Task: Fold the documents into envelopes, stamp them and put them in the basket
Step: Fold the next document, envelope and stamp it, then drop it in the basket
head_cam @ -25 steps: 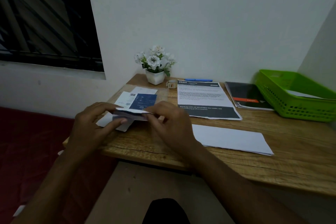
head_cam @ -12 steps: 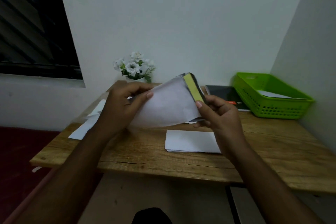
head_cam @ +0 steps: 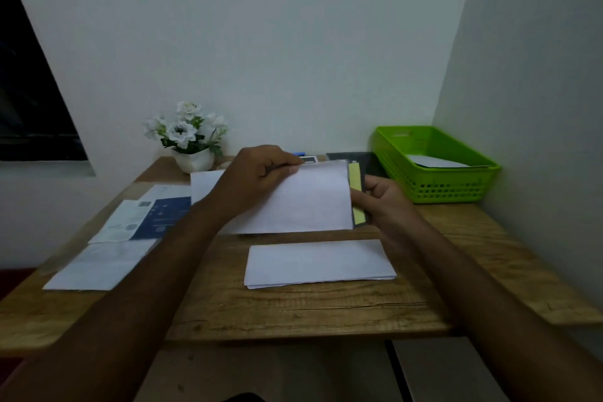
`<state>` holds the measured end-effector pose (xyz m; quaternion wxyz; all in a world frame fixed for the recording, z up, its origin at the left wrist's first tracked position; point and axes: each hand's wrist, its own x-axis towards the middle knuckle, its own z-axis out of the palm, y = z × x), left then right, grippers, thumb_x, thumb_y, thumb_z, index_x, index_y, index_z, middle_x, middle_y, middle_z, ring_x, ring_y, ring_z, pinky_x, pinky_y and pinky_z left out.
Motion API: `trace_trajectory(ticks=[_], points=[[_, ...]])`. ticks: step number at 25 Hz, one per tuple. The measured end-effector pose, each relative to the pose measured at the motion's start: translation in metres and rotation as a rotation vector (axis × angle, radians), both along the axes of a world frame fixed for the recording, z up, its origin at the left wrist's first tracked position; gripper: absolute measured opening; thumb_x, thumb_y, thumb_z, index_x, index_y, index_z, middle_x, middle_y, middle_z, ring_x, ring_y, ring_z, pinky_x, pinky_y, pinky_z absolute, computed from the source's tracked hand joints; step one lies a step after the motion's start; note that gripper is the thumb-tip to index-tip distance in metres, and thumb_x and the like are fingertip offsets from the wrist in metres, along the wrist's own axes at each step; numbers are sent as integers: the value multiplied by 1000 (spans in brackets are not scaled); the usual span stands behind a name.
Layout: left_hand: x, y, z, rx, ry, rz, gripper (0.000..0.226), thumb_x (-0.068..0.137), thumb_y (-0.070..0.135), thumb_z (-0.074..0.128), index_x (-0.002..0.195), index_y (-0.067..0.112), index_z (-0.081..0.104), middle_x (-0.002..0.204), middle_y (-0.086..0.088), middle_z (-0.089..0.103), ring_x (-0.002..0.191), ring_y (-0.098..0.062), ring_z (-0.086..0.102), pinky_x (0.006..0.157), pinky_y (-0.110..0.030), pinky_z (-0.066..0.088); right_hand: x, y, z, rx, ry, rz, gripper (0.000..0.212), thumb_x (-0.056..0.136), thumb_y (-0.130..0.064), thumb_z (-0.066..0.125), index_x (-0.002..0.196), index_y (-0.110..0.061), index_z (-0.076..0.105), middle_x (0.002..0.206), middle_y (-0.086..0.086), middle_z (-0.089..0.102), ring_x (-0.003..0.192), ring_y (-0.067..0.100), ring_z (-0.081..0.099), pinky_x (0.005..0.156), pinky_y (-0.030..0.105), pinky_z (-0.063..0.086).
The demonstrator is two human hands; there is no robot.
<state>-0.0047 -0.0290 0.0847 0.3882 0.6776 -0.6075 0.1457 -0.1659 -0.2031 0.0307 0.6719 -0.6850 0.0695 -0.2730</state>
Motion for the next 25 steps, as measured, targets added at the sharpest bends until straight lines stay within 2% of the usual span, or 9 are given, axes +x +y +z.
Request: trace_trajectory(ticks=[2, 4, 7, 9, 12, 16, 20, 22, 25], points=[[6, -15, -10, 45, 43, 9, 19, 89, 9, 62, 105, 7, 70, 92, 2, 66, 85, -12, 61, 79, -14, 43, 13, -12, -5, -5, 56, -41, 28, 71, -30, 78, 95, -17, 77, 94, 12, 76, 86, 27, 73, 70, 40, 60], [11, -26, -22, 117, 51, 45, 28, 89, 26, 63, 113, 12, 67, 103, 2, 66, 97, -14, 60, 89, -23, 44, 26, -22, -11, -23, 101, -102, 22, 77, -21, 77, 98, -14, 75, 92, 9, 77, 85, 23, 74, 68, 35, 59], [13, -31, -45, 387, -89, 206, 96, 64, 77, 60, 141, 28, 34, 143, 4, 43, 132, -15, 36, 112, -44, 19, 35, -31, -19, -54, 120, -184, 10, 84, -14, 72, 92, -20, 76, 89, 0, 78, 81, 15, 74, 62, 27, 58], [13, -32, -55, 456, -215, 232, 120, 51, 91, 52, 147, 33, 9, 152, 5, 26, 139, -15, 22, 115, -51, 2, 36, -35, -22, -45, 90, -210, 13, 86, -14, 70, 86, -26, 76, 91, 2, 77, 82, 14, 74, 60, 24, 57], [15, -35, -57, 392, -378, 297, 116, 57, 83, 54, 148, 29, 6, 149, 1, 31, 137, -18, 27, 115, -54, 3, 34, -39, -24, 40, 52, -192, 12, 87, -14, 69, 95, -21, 74, 94, 2, 77, 86, 16, 74, 62, 24, 57], [15, -35, -55, 302, -405, 296, 105, 60, 67, 62, 147, 26, 18, 143, -2, 41, 131, -21, 37, 113, -54, 12, 33, -38, -22, -26, 104, -146, 18, 82, -6, 73, 90, -23, 72, 86, -3, 77, 78, 12, 74, 56, 23, 56], [13, -30, -57, 241, -437, 271, 100, 60, 60, 67, 144, 25, 26, 138, -1, 46, 127, -20, 40, 111, -50, 14, 34, -35, -22, -146, 148, -226, 32, 79, 3, 74, 79, -29, 68, 72, -13, 73, 65, 2, 71, 51, 18, 54], [14, -28, -56, 238, -449, 260, 98, 61, 58, 67, 144, 25, 28, 136, 0, 48, 125, -19, 41, 110, -48, 16, 33, -35, -22, -162, 133, -229, 35, 79, 4, 73, 82, -31, 68, 78, -13, 74, 68, 0, 71, 51, 16, 53], [21, -22, -51, 241, -430, 270, 96, 60, 55, 71, 142, 23, 33, 135, -2, 51, 123, -22, 45, 106, -49, 22, 28, -34, -19, -106, 122, -185, 26, 80, -3, 73, 95, -24, 70, 81, -9, 76, 73, 10, 74, 49, 21, 54]])
